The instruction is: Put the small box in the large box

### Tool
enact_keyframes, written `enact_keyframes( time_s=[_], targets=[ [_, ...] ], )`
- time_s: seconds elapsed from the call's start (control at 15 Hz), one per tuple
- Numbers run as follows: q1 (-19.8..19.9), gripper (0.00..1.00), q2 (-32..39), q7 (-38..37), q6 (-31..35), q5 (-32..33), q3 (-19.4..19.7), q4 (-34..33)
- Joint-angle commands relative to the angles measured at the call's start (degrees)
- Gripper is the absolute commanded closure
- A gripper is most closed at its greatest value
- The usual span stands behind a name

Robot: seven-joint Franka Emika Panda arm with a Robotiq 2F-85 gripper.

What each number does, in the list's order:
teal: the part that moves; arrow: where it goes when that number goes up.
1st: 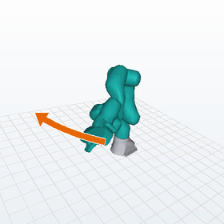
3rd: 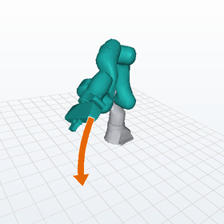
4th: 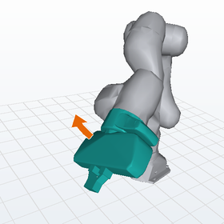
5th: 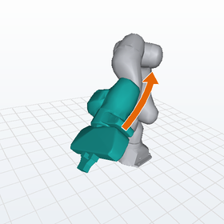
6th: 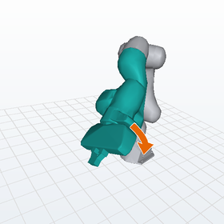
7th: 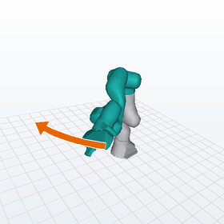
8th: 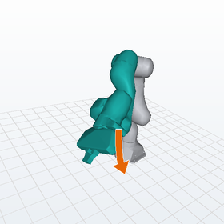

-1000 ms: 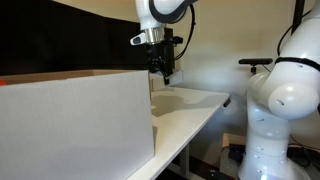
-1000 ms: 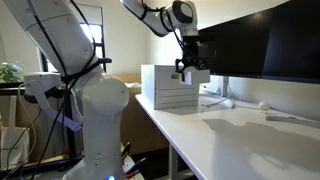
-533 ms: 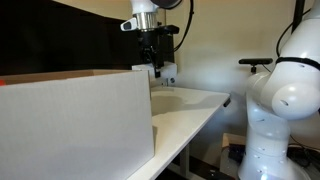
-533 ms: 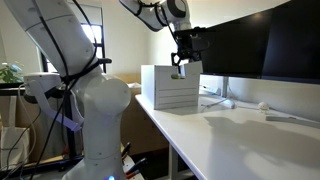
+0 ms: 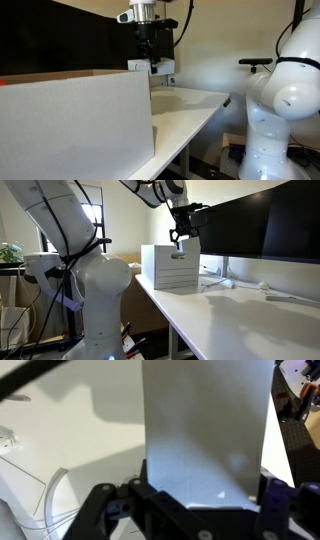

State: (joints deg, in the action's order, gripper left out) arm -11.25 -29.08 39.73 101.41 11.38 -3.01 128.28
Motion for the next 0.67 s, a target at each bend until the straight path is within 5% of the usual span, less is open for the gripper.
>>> enact_keyframes(
  time_s=[0.0,0.13,0.2,0.6],
  targets=[
    [-0.4,0.17,0.1,-0.2,-0.1,0.1,0.3,-0.1],
    [-0.4,0.17,0.1,-0.2,-0.2,0.1,0.3,-0.1],
    [-0.4,0.42,0.1,-0.2,-0.2,0.1,0.3,-0.1],
    [-0.9,0.42,-0.3,-1.5,-0.7,0.6,-1.4,-2.7]
  ],
)
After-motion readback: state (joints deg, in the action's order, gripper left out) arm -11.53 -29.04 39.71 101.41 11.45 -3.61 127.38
